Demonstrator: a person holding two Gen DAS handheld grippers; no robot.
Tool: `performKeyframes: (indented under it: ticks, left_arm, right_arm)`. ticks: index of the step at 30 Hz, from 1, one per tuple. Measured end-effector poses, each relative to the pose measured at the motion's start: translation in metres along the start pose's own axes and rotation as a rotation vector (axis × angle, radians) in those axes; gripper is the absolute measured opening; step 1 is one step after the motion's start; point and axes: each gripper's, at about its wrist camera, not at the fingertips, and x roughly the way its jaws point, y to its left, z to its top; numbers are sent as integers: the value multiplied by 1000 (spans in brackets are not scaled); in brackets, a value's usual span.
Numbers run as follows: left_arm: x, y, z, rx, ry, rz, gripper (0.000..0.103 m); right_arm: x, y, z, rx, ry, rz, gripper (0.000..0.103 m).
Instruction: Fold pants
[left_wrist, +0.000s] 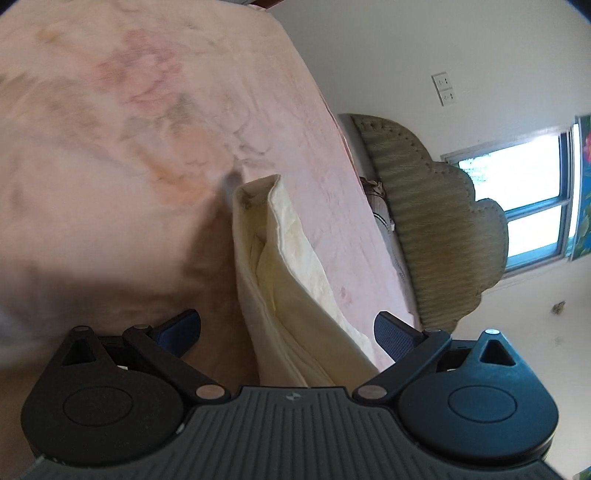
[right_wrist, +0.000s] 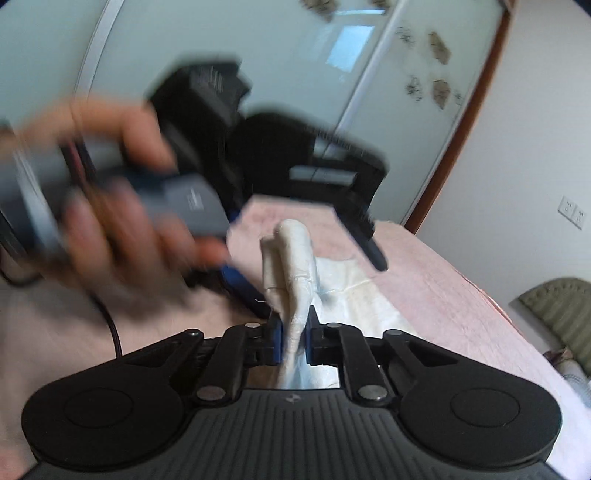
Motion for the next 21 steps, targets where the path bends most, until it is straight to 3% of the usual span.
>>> performKeyframes:
  ticks: [2, 4, 6, 7, 9, 11, 14, 17, 19, 21]
  left_arm:
    - [14, -5, 2, 19, 21, -17, 95]
    - [24, -6, 4, 13, 56, 20, 50]
    - [28, -6, 5, 25, 57, 96, 24]
    - [28, -5, 4, 38, 50, 119, 16]
    - [26, -2, 1, 35, 32, 109, 14]
    - [26, -2, -3, 34, 12, 109, 14]
    - [27, -12, -9, 74, -24, 141, 14]
    - [27, -31, -17, 141, -65, 186, 14]
    - [21, -46, -23, 186, -96, 200, 13]
    - [12, -65, -31, 231, -118, 191, 13]
  right_arm:
    - [-5, -6, 1, 27, -5, 13, 9]
    - [-4, -9, -3, 37, -1, 32, 9]
    - [-3, -9, -5, 28, 34, 73, 9]
    - [-5, -8, -6, 26, 42, 80, 10]
    - [-18, -15, -4, 58, 32, 150, 10]
    - [-39, -40, -5, 180, -21, 199, 10]
    - [-52, -86, -17, 374, -44, 132, 10]
    - [-34, -119, -42, 449, 100, -29, 10]
    - [-2, -131, -66, 478, 293, -42, 10]
    - [-1, -133, -75, 494, 262, -23, 12]
